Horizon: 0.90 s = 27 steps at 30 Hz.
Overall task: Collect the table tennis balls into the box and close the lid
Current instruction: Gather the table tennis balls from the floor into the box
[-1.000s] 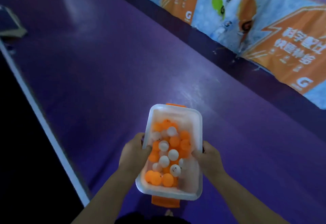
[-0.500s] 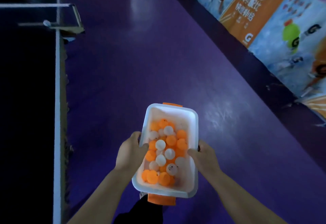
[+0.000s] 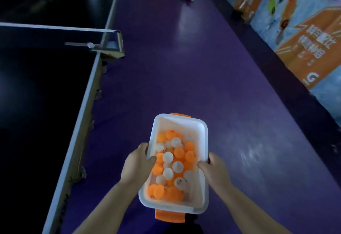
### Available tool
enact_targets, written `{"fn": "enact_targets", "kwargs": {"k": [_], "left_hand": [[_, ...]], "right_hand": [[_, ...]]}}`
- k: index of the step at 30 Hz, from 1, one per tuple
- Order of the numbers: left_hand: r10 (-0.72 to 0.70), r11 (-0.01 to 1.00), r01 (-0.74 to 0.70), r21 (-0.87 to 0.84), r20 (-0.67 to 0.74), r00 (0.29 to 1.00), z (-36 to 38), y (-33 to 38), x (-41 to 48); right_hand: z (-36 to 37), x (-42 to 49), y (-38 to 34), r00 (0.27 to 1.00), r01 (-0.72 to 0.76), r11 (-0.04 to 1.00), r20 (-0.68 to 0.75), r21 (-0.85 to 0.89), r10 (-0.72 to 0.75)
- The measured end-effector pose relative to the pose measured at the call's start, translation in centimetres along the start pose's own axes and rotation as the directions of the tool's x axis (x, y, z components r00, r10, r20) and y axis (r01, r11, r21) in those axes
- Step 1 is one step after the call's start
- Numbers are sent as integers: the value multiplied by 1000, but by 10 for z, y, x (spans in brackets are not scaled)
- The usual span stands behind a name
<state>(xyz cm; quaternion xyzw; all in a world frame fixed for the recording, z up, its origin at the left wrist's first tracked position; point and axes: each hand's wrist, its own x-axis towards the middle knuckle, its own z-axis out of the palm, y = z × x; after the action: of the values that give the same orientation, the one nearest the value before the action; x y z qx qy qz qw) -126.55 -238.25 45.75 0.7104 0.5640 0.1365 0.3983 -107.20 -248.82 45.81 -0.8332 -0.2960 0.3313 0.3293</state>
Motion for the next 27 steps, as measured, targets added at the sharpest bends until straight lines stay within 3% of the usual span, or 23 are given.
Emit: {"fn": "enact_targets", "kwargs": {"k": [7, 15, 21, 27], "left_hand": [[-161, 986, 148, -73, -227, 961, -20, 23, 104], [-388, 922, 349, -169, -389, 835, -35, 47, 190], [-488, 866, 469, -173, -494, 720, -66, 29, 218], [-495, 858, 480, -185, -548, 674, -127, -6, 248]], "right_hand": [[10, 136, -79, 969, 158, 987, 195, -16, -152], [25, 256, -158, 883, 270, 963, 404, -16, -241], [78, 295, -202, 818, 331, 942, 514, -52, -259], [138, 303, -262, 798, 383, 923, 518, -41, -308]]}}
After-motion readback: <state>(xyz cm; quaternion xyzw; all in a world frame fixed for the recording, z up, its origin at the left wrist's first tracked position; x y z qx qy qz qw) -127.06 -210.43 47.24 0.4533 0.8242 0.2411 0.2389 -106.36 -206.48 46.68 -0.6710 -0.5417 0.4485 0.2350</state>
